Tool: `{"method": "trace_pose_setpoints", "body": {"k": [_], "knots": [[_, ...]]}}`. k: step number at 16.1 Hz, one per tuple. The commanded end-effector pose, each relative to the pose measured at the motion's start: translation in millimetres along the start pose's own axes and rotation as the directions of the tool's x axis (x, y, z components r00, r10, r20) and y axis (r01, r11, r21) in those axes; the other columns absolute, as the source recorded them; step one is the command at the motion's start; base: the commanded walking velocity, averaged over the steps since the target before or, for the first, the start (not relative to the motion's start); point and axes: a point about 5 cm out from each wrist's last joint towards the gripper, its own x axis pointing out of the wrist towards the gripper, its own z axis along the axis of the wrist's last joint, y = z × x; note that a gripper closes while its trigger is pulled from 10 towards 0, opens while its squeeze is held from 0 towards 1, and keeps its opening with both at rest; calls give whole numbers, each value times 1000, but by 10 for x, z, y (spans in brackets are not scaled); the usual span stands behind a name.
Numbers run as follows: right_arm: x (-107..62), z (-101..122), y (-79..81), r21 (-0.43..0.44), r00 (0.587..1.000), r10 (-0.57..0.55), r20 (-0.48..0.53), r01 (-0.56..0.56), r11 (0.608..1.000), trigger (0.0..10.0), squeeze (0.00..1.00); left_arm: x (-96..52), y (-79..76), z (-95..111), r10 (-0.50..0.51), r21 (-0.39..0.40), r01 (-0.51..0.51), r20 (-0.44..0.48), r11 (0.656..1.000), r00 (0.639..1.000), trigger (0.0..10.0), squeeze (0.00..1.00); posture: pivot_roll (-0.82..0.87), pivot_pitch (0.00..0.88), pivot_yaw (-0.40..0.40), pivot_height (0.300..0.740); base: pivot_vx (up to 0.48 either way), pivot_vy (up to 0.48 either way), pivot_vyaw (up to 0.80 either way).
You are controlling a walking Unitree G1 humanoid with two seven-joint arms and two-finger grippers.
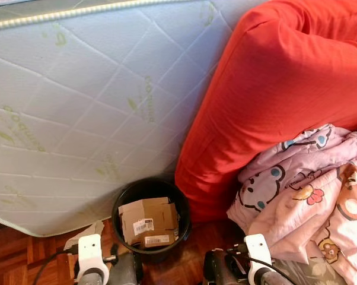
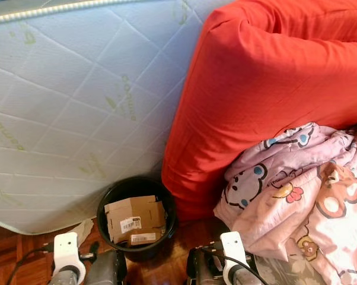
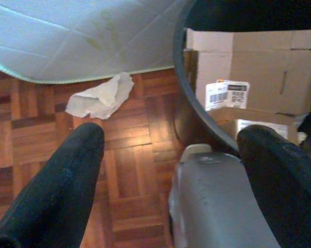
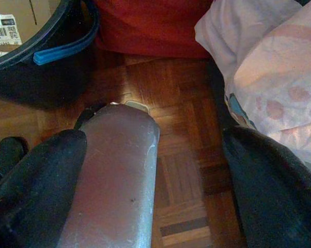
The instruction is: Clean up the room
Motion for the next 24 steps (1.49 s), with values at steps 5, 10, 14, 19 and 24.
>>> {"method": "trace_pose_setpoints", "body": {"k": [5, 10, 14, 19, 24], "knots": [[-48, -290, 69, 37, 992, 14, -124, -9, 999, 10000, 0, -15, -36, -72, -17, -19, 16, -48, 1000, 999, 10000, 0, -76, 123, -60, 620, -233, 0, 0], [-43, -279, 75, 27, 992, 20, -125, -17, 999, 10000, 0, -22, -57, -88, -27, -23, 26, -55, 999, 998, 10000, 0, -71, 124, -62, 620, -318, 0, 0], [-44, -284, 78, 21, 991, 24, -129, -22, 1000, 10000, 0, -24, -95, -88, -39, -13, 39, -53, 999, 998, 10000, 0, -70, 125, -63, 620, -345, 0, 0], [-43, -283, 81, 20, 991, 26, -130, -23, 1000, 10000, 0, -19, -72, -86, -41, 7, 42, -59, 999, 997, 10000, 0, -67, 125, -64, 620, -277, 0, 0], [-38, -266, 91, 45, 994, 16, -109, -11, 999, 10000, 0, -45, -5, -196, -38, 49, 45, -139, 998, 990, 10000, 0, -69, 120, -58, 620, 0, 0, 0]]}}
